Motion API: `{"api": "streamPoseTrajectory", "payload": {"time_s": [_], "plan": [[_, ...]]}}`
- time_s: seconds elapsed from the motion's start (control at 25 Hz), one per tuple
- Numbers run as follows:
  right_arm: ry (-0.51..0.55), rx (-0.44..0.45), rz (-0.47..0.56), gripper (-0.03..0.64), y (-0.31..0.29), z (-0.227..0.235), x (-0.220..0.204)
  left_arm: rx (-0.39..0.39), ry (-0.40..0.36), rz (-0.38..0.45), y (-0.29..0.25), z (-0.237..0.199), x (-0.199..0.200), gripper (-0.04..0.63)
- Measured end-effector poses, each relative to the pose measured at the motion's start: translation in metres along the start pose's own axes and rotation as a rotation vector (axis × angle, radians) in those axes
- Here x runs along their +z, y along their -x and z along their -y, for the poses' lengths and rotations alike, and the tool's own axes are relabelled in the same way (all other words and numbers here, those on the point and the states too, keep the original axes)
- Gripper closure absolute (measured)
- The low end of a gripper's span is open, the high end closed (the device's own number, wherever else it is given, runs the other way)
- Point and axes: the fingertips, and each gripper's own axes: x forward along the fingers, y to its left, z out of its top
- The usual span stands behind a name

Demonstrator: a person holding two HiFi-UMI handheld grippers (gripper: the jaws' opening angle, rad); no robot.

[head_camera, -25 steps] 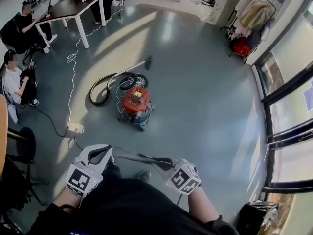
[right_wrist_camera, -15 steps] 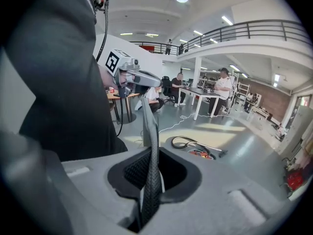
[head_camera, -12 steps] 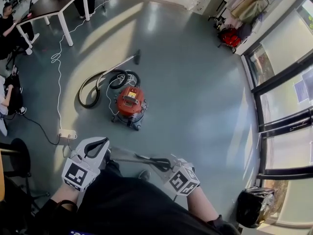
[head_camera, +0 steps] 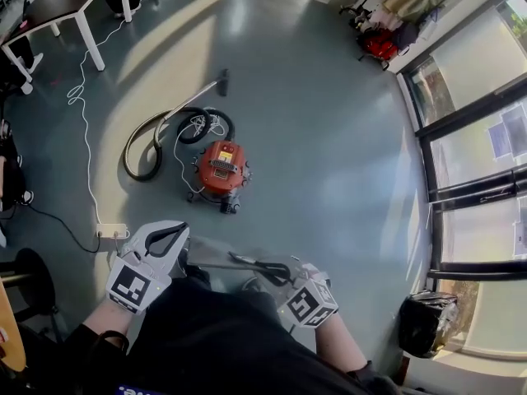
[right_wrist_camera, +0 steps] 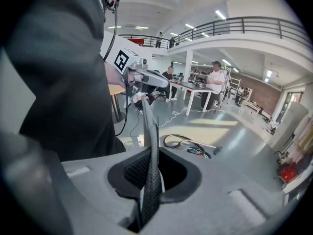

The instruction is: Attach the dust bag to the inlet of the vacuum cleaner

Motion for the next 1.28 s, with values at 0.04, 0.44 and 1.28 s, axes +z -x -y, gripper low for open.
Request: {"api": "streamPoseTrajectory", "payload": {"time_s": [0.04,0.44,1.28], "plan": [[-0.002,-0.003,-0.004,0.598,-0.004,0.003,0.002,-0.009,-0.002,-0.003,-0.002,-0.004,-0.001,0.58],[0.002,0.032,0.016,0.599,-0.031,0.026,-0.014,0.025,0.017,-0.052,-0.04,-0.012,-0.021,0.58],[-0.002,0.102,0.012,0.598,-0.119,0.068,-0.116,0.07,-0.008,-0.161,-0.156,-0.06,-0.109,0.58]]}}
